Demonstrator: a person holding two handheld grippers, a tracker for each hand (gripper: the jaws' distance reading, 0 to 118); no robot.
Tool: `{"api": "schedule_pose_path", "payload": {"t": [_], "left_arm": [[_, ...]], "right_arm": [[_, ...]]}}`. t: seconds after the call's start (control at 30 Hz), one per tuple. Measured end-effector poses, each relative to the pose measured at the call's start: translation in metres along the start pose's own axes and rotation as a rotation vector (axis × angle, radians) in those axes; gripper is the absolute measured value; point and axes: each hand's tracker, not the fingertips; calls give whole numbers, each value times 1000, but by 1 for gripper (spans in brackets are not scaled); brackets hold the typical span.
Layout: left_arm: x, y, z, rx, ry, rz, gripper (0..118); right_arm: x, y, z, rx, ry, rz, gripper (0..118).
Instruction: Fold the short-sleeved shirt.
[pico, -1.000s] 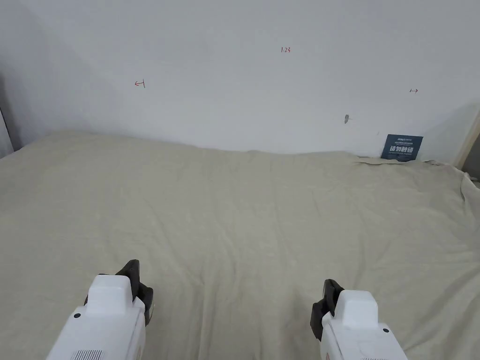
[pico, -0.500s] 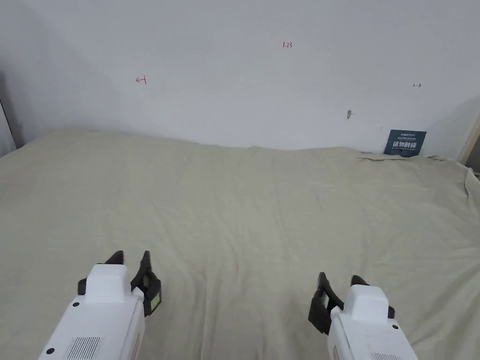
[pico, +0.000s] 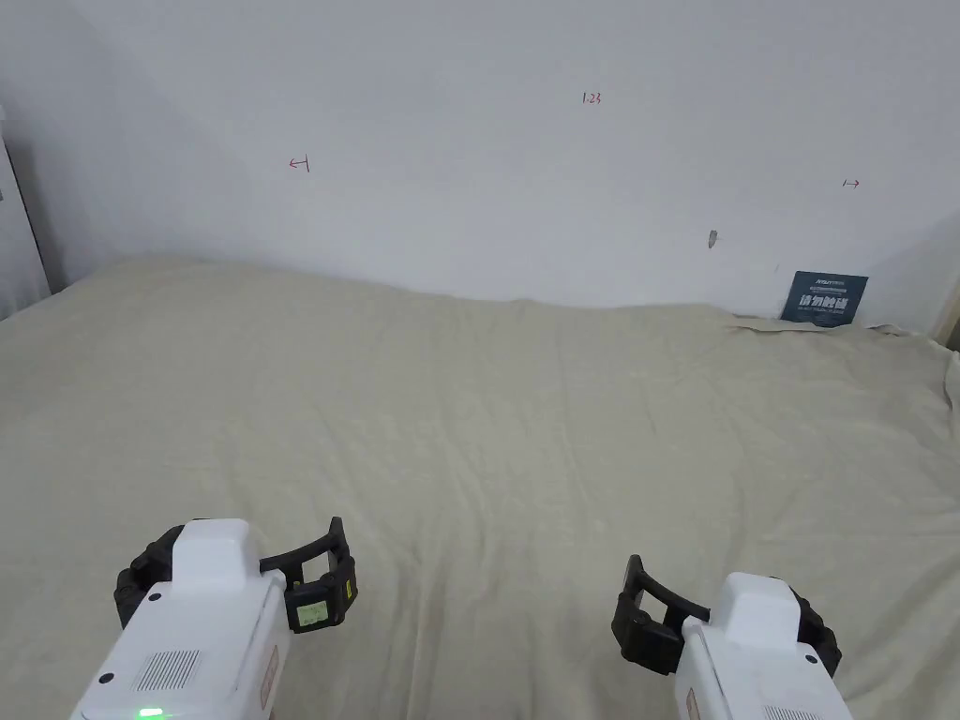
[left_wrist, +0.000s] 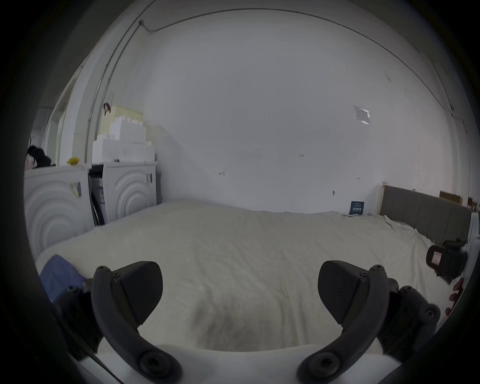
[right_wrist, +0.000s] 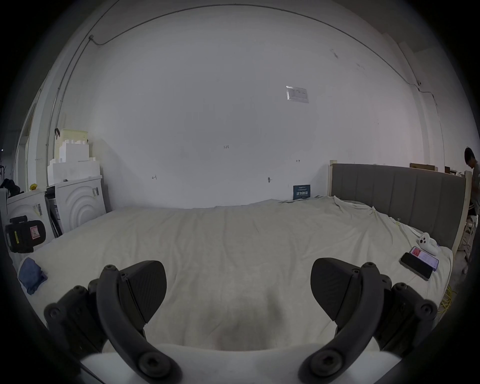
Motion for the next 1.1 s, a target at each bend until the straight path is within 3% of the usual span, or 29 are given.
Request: {"api": "schedule_pose_path", "payload": {"t": [0.13,0.23,0.4,0.8,0.97,1.1], "left_arm": [[-2,3,-6,-15,6,35,118],[-1,7,-10,-12,27,47,118],[-11,18,-12,-31,-90,191,118],[-18,34,-16,-67,-138,470,118],[-15,28,-19,-83,-110,487,118],[-10,23,-18,-100,-101,436,118]], "right_arm": [[2,2,-7,-18,24,-3,112],[7,6,-9,-55,109,-102,112],[0,18,-15,-172,7,-161,112],[-13,31,-14,-205,-26,-224,112],[-10,31,-15,-239,-29,-303,112],[-9,30,-16,-263,-50,-298,112]]}}
